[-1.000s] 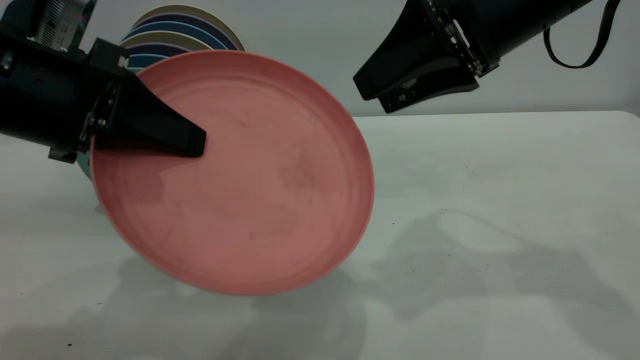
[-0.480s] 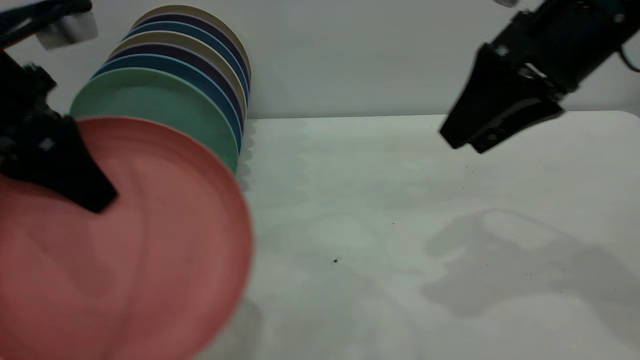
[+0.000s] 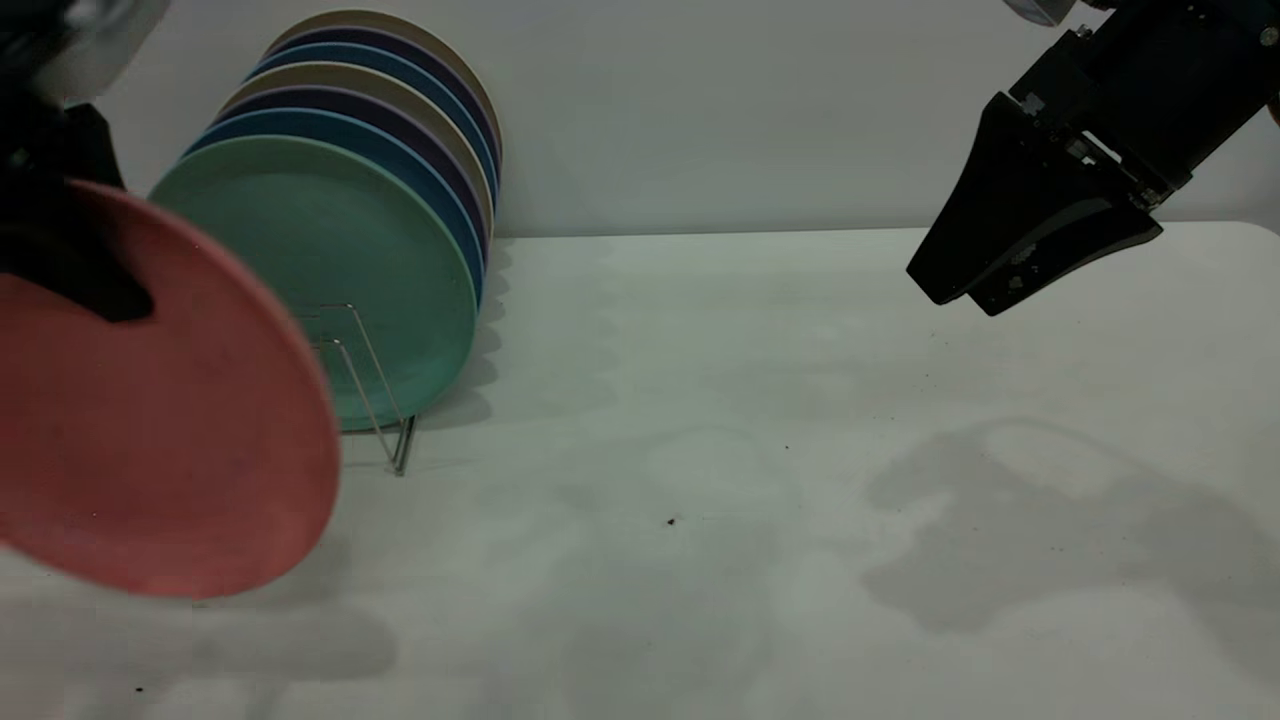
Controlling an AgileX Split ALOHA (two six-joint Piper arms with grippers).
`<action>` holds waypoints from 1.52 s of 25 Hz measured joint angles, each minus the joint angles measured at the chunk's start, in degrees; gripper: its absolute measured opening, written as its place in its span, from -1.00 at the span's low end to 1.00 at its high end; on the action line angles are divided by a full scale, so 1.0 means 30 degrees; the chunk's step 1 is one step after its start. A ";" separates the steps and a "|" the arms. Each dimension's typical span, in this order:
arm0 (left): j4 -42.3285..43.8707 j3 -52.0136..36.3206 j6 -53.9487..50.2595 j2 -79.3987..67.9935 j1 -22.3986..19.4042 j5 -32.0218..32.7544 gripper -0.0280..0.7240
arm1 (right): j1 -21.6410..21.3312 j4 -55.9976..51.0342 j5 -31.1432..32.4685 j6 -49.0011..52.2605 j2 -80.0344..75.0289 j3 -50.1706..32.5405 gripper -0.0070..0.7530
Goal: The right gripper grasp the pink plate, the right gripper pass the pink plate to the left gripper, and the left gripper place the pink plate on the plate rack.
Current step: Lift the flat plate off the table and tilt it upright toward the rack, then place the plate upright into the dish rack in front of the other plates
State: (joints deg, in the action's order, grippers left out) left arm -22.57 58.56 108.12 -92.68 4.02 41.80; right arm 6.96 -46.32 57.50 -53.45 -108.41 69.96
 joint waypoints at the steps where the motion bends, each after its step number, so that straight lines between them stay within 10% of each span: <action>1: -0.0551 0.0006 0.1178 0.0000 0.0000 -0.0044 -0.57 | 0.0000 0.0000 0.0000 0.0000 0.0000 0.0000 0.48; 18: 0.3240 0.6224 -0.5794 -0.1679 0.0000 0.1252 -0.57 | 0.0000 0.0000 -0.0358 0.0000 0.0000 0.0000 0.48; 38: 0.0393 0.8661 -0.1787 -0.3553 0.0000 0.0197 -0.57 | 0.0000 0.0000 -0.0838 0.0000 0.0000 0.0000 0.48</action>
State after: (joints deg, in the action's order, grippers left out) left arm -21.39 84.54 102.76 -103.34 4.02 42.40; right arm 6.96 -46.32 54.98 -53.45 -108.41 69.96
